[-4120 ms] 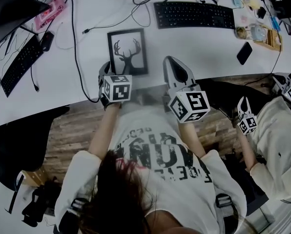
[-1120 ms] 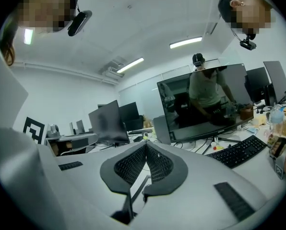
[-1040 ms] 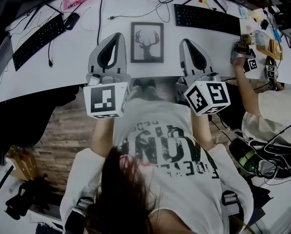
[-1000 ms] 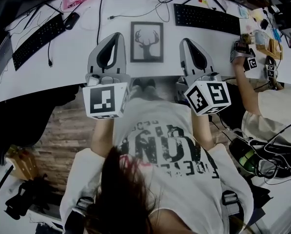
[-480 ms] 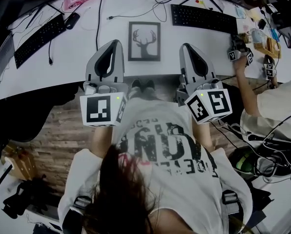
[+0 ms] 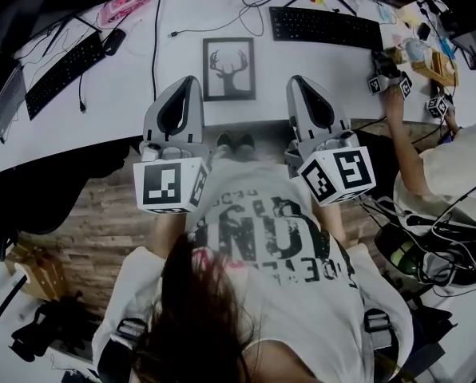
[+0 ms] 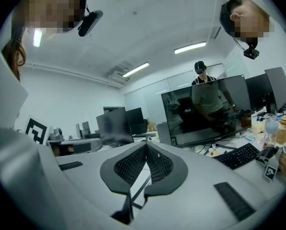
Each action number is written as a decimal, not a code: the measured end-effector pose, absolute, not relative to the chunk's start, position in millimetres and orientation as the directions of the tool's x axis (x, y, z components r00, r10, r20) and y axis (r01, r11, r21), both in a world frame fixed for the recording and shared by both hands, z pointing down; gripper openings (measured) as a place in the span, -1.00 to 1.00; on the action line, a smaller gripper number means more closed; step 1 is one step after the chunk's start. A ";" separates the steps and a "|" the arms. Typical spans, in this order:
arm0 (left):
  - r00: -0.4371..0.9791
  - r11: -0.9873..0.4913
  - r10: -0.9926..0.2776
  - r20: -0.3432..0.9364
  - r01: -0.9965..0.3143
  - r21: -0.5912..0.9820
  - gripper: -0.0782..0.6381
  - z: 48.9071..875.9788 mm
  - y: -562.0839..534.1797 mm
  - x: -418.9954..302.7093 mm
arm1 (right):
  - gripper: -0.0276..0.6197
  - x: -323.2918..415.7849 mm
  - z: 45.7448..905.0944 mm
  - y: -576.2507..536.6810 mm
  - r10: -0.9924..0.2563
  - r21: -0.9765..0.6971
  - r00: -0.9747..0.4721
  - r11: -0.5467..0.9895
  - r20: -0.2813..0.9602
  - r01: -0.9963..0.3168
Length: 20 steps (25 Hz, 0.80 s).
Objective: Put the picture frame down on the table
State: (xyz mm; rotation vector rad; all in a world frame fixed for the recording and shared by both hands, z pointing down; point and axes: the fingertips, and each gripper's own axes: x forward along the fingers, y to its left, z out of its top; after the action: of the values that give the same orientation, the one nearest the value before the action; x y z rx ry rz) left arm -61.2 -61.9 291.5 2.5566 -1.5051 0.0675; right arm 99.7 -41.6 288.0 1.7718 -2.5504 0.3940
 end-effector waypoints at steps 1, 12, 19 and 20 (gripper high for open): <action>0.492 -0.477 -0.861 0.129 -0.869 0.128 -0.78 291.9 -61.5 -58.4 | -0.91 100.5 288.2 -41.0 -0.920 -0.200 -0.361 0.328 0.153 -0.923; 0.506 -0.487 -0.849 0.152 -0.861 0.148 -0.78 298.8 -62.4 -41.1 | -0.91 109.9 292.8 -43.1 -0.916 -0.248 -0.370 0.326 0.155 -0.912; 0.525 -0.505 -0.837 0.156 -0.850 0.148 -0.78 301.4 -67.8 -33.2 | -0.91 107.8 298.4 -47.2 -0.910 -0.262 -0.382 0.334 0.162 -0.906; 0.531 -0.512 -0.833 0.157 -0.846 0.147 -0.78 301.3 -68.7 -31.1 | -0.91 107.1 298.6 -47.7 -0.909 -0.263 -0.385 0.336 0.163 -0.904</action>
State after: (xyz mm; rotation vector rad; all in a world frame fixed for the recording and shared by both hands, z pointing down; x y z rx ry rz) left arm -31.1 -68.7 301.3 2.5642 -1.4258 0.0980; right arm 107.1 -47.7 298.6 1.7496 -2.5784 0.4929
